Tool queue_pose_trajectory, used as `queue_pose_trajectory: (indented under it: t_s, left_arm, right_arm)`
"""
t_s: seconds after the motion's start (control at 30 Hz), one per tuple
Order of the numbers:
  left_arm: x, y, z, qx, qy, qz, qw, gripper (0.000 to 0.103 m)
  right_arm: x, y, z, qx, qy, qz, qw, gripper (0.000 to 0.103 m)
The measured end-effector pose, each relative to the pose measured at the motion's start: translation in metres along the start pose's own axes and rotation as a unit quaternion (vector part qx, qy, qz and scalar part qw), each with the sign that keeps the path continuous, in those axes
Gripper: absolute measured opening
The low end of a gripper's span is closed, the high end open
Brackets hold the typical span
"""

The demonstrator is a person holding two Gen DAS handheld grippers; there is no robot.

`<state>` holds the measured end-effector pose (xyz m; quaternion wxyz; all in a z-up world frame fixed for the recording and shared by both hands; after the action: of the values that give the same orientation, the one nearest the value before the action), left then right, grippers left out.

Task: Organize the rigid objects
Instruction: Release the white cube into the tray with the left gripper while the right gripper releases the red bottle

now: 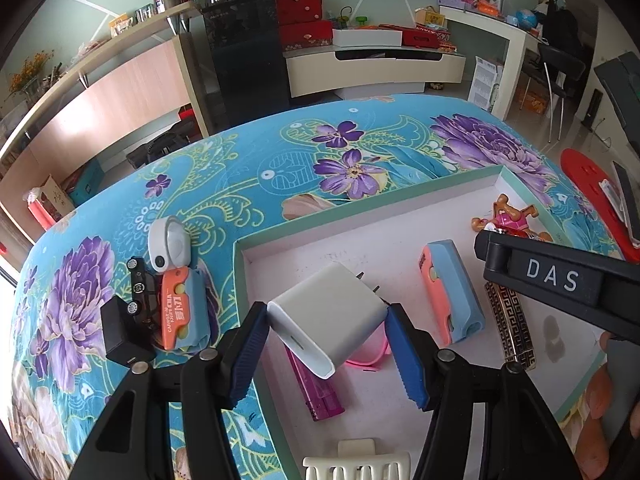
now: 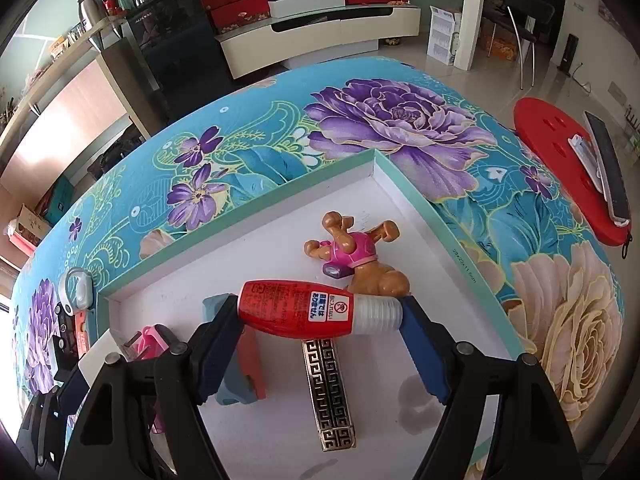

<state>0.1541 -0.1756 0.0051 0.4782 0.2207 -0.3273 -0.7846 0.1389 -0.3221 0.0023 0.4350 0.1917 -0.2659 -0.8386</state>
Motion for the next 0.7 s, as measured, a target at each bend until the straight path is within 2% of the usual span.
queue_pose_trajectory:
  t_s: [0.37, 0.7]
  left_arm:
    - [-0.009, 0.003, 0.006, 0.008, 0.011, 0.01, 0.9999, 0.07]
    - [-0.024, 0.005, 0.011, 0.013, 0.025, 0.027, 0.9992, 0.071]
  right_arm:
    - [-0.004, -0.002, -0.003, -0.012, 0.022, -0.003, 1.0, 0.079]
    - [-0.009, 0.003, 0.008, 0.01, 0.043, -0.01, 0.999, 0.084]
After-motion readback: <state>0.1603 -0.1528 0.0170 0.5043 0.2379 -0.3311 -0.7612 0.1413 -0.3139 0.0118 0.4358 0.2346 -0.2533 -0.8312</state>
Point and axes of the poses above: each gripper's, at about its wrist camera, not at the fingertips, and z roughly against the way its jaws point, x to its right, y to its top, the point moved 3 cm from there along -z, roughly the way its jaws point, and after that the axes turned 12 degrees about x, right-handed, at the moved point
